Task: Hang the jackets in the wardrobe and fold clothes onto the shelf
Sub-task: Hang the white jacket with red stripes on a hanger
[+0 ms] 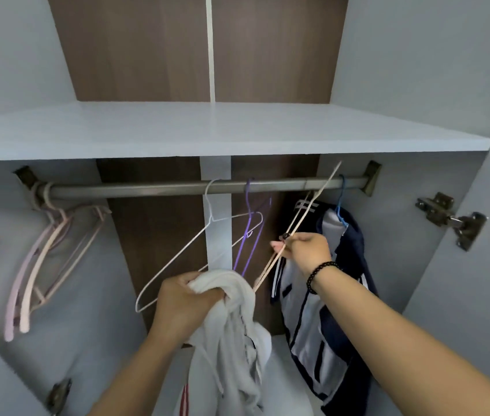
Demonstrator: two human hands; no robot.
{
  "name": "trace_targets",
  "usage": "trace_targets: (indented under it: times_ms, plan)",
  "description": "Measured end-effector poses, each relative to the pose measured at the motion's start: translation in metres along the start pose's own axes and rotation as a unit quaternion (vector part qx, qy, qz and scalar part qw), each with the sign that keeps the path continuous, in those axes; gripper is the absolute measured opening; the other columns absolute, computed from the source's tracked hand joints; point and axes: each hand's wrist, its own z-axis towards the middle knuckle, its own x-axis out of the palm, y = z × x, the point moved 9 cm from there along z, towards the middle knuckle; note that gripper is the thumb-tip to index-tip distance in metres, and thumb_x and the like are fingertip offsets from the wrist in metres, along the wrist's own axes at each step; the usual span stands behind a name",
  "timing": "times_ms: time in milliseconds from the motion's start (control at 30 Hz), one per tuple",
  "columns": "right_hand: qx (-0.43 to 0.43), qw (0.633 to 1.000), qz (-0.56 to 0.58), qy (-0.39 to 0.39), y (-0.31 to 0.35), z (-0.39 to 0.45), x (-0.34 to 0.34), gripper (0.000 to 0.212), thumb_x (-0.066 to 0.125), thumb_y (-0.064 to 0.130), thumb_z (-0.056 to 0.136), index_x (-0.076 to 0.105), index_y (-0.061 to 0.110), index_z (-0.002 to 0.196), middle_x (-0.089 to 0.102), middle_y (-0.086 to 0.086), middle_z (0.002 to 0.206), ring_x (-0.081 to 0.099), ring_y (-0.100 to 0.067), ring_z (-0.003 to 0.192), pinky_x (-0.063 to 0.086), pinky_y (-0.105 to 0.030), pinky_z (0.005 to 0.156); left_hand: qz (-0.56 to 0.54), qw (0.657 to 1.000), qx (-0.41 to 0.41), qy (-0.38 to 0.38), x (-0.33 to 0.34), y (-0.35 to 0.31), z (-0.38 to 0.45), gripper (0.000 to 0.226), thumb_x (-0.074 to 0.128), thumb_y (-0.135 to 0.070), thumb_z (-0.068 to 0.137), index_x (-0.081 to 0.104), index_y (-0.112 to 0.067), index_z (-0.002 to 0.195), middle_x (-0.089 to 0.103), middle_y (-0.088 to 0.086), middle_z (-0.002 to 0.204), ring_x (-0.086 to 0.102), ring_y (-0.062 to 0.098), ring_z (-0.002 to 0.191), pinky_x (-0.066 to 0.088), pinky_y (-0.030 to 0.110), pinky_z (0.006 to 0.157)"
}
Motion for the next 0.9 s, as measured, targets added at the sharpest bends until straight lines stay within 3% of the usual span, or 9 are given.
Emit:
trace_targets:
  times_ms: [133,233,300,400,500,600,700,800,900]
  plan:
    - [0.007,1.0,0.006,0.002,0.01,-0.023,-0.045,0.02,0.044,-0.019,0.088,0.06,-0.011,0.098,0.058,-0.024,0.105,0.067,-0.014,0.053,0.056,-0.019,0.05,0.002,1.0,-0.005,-0.017,-0.001,-0.015,-0.03,0.043,0.078,0.0,0.068,0.073,-0.042,0.059,0.068,-0.014,0.056,0.057,-0.005,0.049,0.044,0.009,0.048]
    - [-0.01,0.994,-0.11,-0.004,0.015,-0.036,-0.086,0.023,0.044,-0.017,0.086,0.065,-0.016,0.093,0.063,-0.017,0.084,0.06,-0.012,0.048,0.051,-0.02,0.05,0.004,0.997,-0.026,-0.066,-0.016,-0.015,-0.061,0.023,0.077,-0.001,0.067,0.074,-0.023,0.061,0.069,-0.011,0.057,0.058,-0.003,0.048,0.045,0.011,0.047]
    - [-0.017,0.979,-0.203,0.001,0.014,-0.044,-0.111,0.027,0.044,-0.011,0.086,0.07,-0.007,0.083,0.062,-0.009,0.075,0.053,-0.02,0.056,0.045,-0.027,0.055,-0.009,0.991,-0.05,-0.12,-0.029,-0.012,-0.082,0.018,0.078,-0.002,0.066,0.073,-0.019,0.067,0.069,-0.016,0.057,0.059,-0.006,0.047,0.047,0.014,0.049]
    - [-0.006,0.95,-0.309,0.054,0.001,-0.06,-0.136,0.026,0.053,0.001,0.089,0.067,0.008,0.069,0.051,-0.004,0.059,0.042,-0.017,0.053,0.036,-0.025,0.052,-0.025,0.981,-0.096,-0.169,-0.037,-0.004,-0.115,0.017,0.08,-0.005,0.066,0.07,-0.017,0.073,0.068,-0.015,0.055,0.059,-0.005,0.046,0.045,0.017,0.048]
    - [-0.031,0.916,-0.39,0.091,-0.011,-0.085,-0.149,0.034,0.059,0.02,0.09,0.054,0.009,0.058,0.044,-0.004,0.052,0.042,-0.019,0.052,0.036,-0.028,0.056,-0.073,0.963,-0.188,-0.18,-0.034,0.016,-0.146,0.018,0.08,-0.006,0.068,0.07,-0.01,0.083,0.069,0.0,0.065,0.062,0.013,0.053,0.043,0.022,0.048]
    - [-0.082,0.897,-0.421,0.11,-0.015,-0.113,-0.156,0.039,0.057,0.022,0.091,0.058,0.012,0.053,0.049,0.003,0.048,0.046,-0.016,0.051,0.035,-0.025,0.053,-0.074,0.953,-0.246,-0.163,-0.029,0.031,-0.17,0.021,0.078,-0.007,0.07,0.069,-0.006,0.089,0.067,0.009,0.075,0.059,0.021,0.059,0.041,0.023,0.05]
    - [-0.129,0.885,-0.416,0.164,-0.014,-0.147,-0.156,0.033,0.057,0.016,0.088,0.067,0.015,0.056,0.054,0.011,0.048,0.047,-0.009,0.053,0.031,-0.012,0.046,0.028,0.959,-0.239,-0.152,-0.036,0.029,-0.184,0.029,0.08,-0.019,0.058,0.065,-0.006,0.079,0.063,0.009,0.076,0.056,0.018,0.058,0.038,0.023,0.047]
    - [-0.156,0.863,-0.416,0.242,-0.015,-0.18,-0.154,0.027,0.048,0.014,0.093,0.068,0.018,0.076,0.055,0.004,0.058,0.042,-0.011,0.055,0.033,-0.015,0.051,0.243,0.944,-0.208,-0.085,-0.045,0.018,-0.185,0.03,0.061,-0.029,0.048,0.059,-0.008,0.07,0.058,0.005,0.067,0.054,0.018,0.058,0.037,0.024,0.047]
    - [-0.155,0.829,-0.443,0.303,-0.019,-0.202,-0.157,0.029,0.041,0.01,0.099,0.064,0.025,0.091,0.05,0.004,0.06,0.039,-0.009,0.052,0.035,-0.022,0.051,0.411,0.893,-0.181,-0.035,-0.056,0.021,-0.181,0.018,0.061,-0.028,0.066,0.06,-0.012,0.073,0.064,0.006,0.082,0.064,0.029,0.083,0.05,0.026,0.07]
